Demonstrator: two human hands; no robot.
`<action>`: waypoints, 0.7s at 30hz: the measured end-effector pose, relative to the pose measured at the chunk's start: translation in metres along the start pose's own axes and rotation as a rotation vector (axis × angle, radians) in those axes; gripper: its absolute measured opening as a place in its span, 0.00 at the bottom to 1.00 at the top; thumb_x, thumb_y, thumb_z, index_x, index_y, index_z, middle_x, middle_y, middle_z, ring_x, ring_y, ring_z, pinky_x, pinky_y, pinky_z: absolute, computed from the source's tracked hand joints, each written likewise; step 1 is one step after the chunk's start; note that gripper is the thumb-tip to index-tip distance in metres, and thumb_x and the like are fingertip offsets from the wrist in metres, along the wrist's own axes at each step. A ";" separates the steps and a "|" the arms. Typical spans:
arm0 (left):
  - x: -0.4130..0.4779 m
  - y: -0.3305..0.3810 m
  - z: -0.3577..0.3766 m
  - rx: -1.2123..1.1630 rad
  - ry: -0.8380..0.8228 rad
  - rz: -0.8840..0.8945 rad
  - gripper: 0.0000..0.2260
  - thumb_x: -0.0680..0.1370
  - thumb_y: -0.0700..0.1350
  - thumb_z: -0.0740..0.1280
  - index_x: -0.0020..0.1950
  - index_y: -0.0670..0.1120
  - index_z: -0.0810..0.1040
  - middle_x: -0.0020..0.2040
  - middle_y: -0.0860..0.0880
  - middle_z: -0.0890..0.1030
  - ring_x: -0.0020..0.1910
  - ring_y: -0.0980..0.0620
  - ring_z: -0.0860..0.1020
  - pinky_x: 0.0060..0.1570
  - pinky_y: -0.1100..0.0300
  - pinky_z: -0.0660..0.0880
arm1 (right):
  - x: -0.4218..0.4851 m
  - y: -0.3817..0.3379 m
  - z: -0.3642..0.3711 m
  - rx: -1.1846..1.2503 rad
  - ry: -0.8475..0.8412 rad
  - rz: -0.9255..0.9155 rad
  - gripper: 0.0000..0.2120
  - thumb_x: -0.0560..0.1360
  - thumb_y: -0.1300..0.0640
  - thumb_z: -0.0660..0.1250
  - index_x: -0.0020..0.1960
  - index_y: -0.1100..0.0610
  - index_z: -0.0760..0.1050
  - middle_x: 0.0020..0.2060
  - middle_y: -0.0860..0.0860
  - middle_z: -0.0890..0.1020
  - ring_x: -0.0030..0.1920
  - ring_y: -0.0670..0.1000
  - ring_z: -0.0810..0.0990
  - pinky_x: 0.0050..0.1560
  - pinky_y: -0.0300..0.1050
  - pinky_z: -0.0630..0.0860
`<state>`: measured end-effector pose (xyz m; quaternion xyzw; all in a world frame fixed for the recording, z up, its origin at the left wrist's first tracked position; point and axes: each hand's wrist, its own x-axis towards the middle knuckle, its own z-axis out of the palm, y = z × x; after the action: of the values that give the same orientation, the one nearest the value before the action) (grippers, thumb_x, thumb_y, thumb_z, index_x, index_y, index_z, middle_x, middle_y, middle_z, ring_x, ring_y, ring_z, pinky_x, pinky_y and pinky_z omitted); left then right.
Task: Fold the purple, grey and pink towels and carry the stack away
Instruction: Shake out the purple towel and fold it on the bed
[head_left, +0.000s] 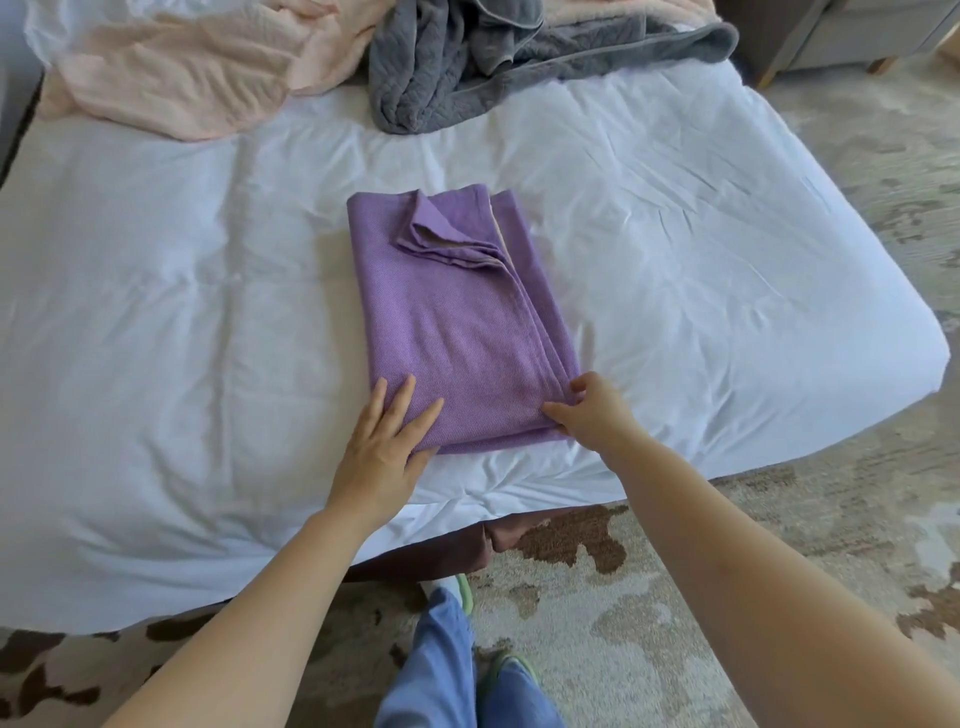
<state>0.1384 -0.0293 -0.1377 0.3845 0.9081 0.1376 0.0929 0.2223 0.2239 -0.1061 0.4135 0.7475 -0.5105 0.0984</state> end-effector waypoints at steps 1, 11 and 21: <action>-0.001 0.000 -0.002 0.029 -0.003 0.023 0.24 0.79 0.50 0.62 0.75 0.53 0.62 0.78 0.47 0.55 0.77 0.42 0.46 0.72 0.41 0.57 | 0.000 -0.001 -0.001 0.036 0.031 -0.014 0.21 0.71 0.56 0.72 0.60 0.60 0.69 0.47 0.55 0.76 0.50 0.60 0.81 0.53 0.57 0.78; 0.007 0.003 -0.033 -0.082 0.031 -0.029 0.24 0.77 0.60 0.52 0.64 0.51 0.78 0.68 0.52 0.75 0.69 0.48 0.71 0.67 0.47 0.66 | -0.002 0.002 -0.017 -0.241 0.028 0.020 0.25 0.69 0.51 0.73 0.61 0.58 0.68 0.52 0.54 0.75 0.51 0.56 0.77 0.51 0.51 0.75; 0.144 -0.077 -0.080 -0.206 0.204 -0.334 0.20 0.76 0.47 0.67 0.66 0.42 0.73 0.64 0.42 0.75 0.64 0.39 0.72 0.64 0.49 0.66 | 0.093 -0.105 0.023 -0.427 0.247 -0.413 0.29 0.69 0.49 0.72 0.66 0.53 0.67 0.63 0.55 0.70 0.62 0.59 0.67 0.63 0.50 0.65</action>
<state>-0.0340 0.0094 -0.0953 0.2011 0.9451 0.2505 0.0607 0.0811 0.2378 -0.0975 0.2819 0.9122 -0.2970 -0.0142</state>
